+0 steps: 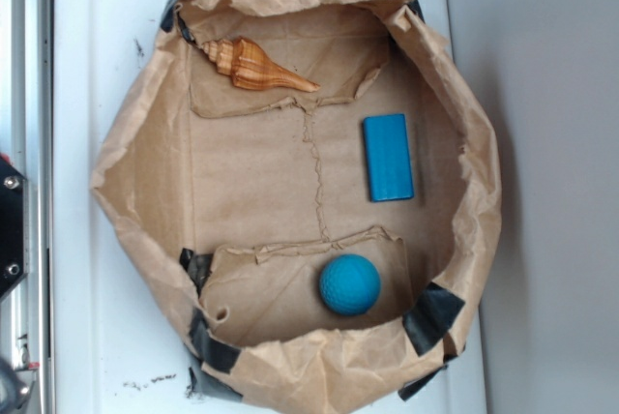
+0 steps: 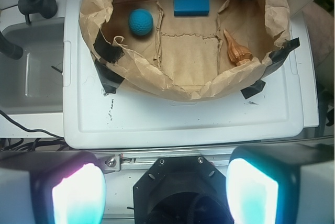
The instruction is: Grab the shell.
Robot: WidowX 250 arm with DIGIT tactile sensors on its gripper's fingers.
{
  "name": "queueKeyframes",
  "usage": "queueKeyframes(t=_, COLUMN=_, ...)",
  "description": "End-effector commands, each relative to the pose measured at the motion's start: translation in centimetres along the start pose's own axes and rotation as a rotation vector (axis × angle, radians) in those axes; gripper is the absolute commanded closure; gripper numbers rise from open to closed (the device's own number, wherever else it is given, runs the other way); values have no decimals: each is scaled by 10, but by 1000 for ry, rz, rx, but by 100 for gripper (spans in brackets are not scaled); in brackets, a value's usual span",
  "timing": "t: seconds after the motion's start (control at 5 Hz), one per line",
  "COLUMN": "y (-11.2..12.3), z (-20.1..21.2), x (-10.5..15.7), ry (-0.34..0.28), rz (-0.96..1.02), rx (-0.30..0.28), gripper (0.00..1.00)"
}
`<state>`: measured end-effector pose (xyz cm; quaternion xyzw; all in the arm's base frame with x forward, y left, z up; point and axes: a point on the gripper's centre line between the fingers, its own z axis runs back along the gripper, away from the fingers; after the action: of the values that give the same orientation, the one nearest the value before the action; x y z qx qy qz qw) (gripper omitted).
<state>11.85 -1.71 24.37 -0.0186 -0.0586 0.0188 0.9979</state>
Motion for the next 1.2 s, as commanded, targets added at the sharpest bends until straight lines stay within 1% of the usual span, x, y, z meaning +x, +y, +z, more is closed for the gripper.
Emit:
queueKeyframes(t=0.0, y=0, z=0, x=0, ry=0, rz=0, rx=0, gripper=0)
queueKeyframes(t=0.2, y=10, z=-8, x=43, ry=37, rz=-164, rx=-35, gripper=0)
queueKeyframes(t=0.4, y=20, z=-15, x=73, ry=62, rz=-274, rx=-73, gripper=0)
queueKeyframes(t=0.6, y=25, z=-10, x=104, ry=84, rz=-322, rx=-121, gripper=0)
queueKeyframes(t=1.0, y=25, z=-10, x=104, ry=84, rz=-322, rx=-121, gripper=0)
